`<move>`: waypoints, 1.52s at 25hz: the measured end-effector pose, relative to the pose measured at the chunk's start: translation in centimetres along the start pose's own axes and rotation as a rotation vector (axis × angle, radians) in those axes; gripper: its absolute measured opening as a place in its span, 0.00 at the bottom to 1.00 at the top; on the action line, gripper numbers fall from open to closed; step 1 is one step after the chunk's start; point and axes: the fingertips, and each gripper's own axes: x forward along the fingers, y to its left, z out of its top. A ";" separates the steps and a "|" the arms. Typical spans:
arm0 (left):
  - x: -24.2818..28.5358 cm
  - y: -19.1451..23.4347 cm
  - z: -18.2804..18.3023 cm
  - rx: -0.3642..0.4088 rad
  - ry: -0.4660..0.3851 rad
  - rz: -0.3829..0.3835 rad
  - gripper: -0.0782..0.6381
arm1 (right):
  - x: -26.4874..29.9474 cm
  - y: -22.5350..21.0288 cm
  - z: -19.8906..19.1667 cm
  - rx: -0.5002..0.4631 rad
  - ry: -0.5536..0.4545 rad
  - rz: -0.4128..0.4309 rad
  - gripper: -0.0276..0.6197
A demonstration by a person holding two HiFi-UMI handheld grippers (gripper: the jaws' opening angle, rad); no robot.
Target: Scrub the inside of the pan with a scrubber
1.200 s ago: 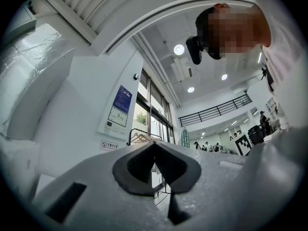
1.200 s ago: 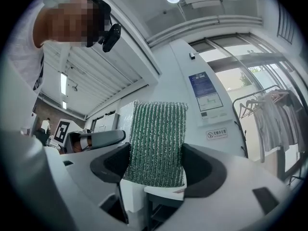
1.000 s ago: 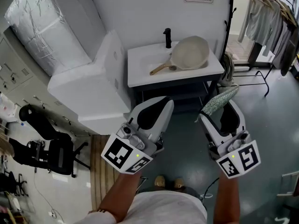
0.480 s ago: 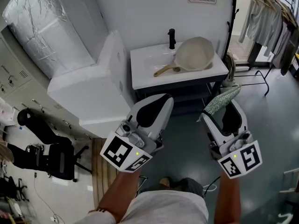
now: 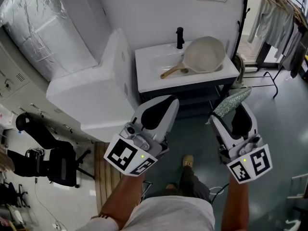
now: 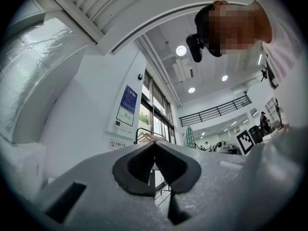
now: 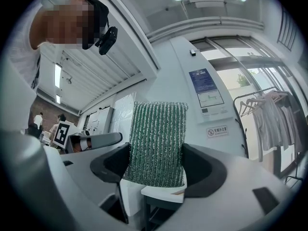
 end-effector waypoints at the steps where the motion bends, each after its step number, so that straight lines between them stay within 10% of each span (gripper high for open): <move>1: 0.2 0.4 -0.3 0.001 0.003 0.002 0.13 | 0.3 -0.2 -0.3 0.002 0.001 0.001 0.57; 38: 21.3 18.4 -13.6 0.075 0.165 0.142 0.13 | 19.5 -24.9 -7.3 0.026 0.047 0.087 0.57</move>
